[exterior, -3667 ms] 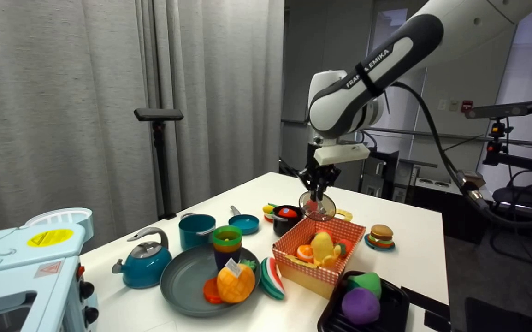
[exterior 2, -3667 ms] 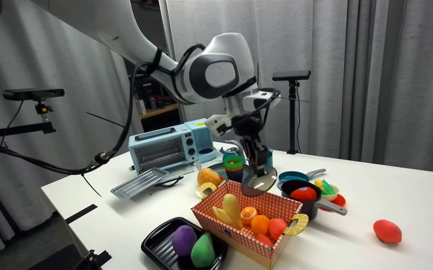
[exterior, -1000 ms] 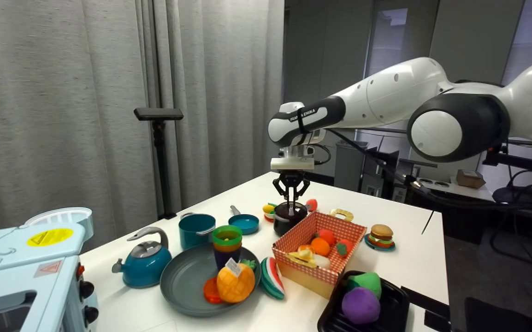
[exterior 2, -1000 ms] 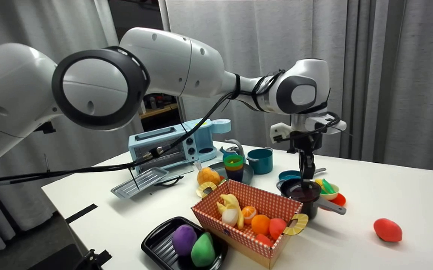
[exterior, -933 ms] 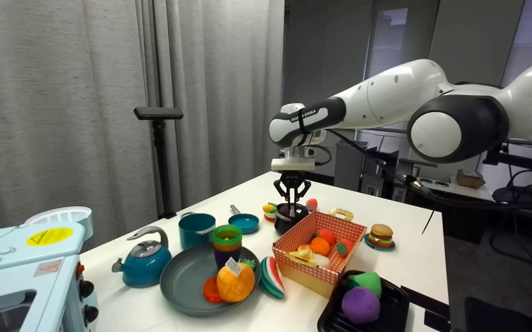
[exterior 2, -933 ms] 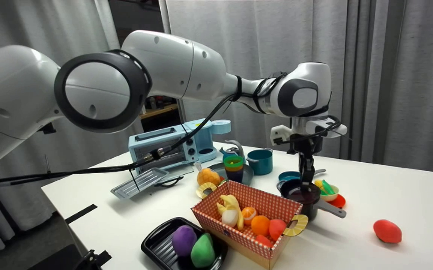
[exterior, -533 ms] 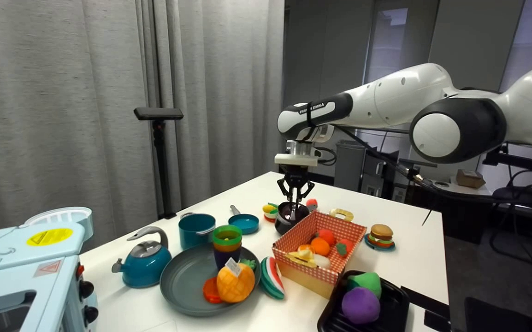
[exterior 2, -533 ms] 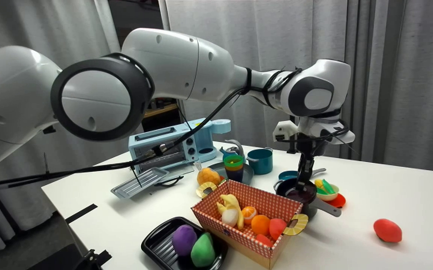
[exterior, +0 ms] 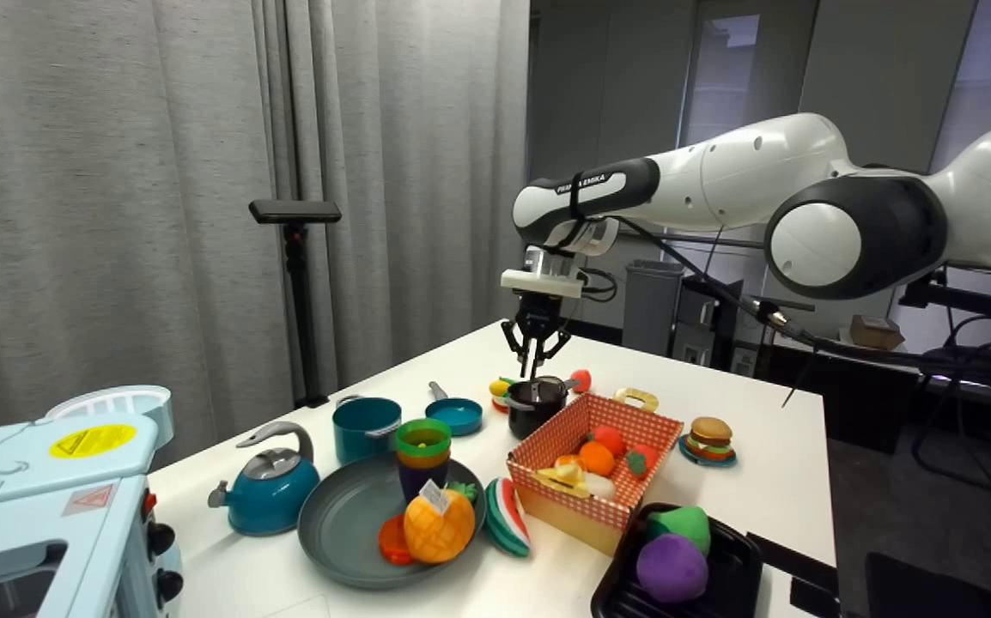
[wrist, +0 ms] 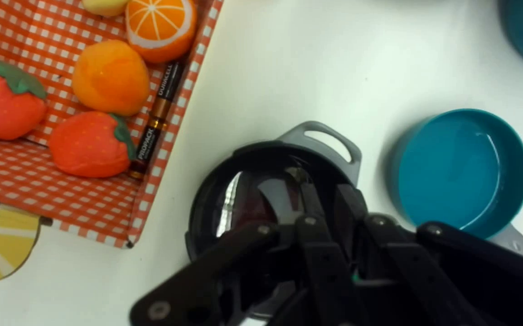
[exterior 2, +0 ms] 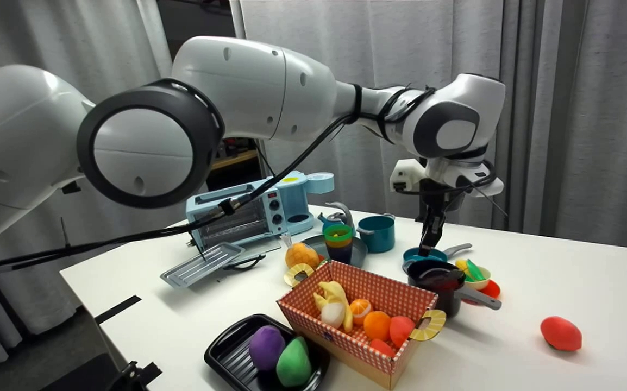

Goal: Pick up the lid and put it on the pot

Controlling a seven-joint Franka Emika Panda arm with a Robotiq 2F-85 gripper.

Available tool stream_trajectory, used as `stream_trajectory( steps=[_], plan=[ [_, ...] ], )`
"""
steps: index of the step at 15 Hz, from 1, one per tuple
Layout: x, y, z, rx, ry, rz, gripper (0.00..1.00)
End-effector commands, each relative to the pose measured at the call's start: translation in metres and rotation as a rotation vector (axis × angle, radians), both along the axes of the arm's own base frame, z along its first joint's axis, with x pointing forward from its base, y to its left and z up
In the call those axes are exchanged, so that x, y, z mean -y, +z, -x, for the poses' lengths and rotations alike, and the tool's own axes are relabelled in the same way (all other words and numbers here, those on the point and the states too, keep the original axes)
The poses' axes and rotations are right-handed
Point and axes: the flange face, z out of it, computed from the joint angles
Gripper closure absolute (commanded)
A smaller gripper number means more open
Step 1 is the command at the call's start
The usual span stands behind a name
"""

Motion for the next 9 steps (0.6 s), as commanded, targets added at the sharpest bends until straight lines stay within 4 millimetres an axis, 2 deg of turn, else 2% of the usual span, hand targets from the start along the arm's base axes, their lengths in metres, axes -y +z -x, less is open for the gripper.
stream_trajectory(
  steps=[1,3,4,5,7,8,9],
  plan=[
    [-0.003,0.032,-0.008,0.03,0.102,0.108,0.96],
    [-0.004,0.045,-0.011,0.039,0.147,0.164,0.96],
    [-0.005,0.05,-0.012,0.037,0.163,0.187,0.57],
    [-0.006,0.058,-0.012,0.042,0.18,0.211,0.56],
    [-0.009,0.071,-0.013,0.043,0.181,0.243,0.43],
    [-0.008,0.055,-0.011,0.03,0.156,0.195,0.59],
    [-0.009,0.06,-0.012,0.033,0.159,0.206,0.52]
  ],
)
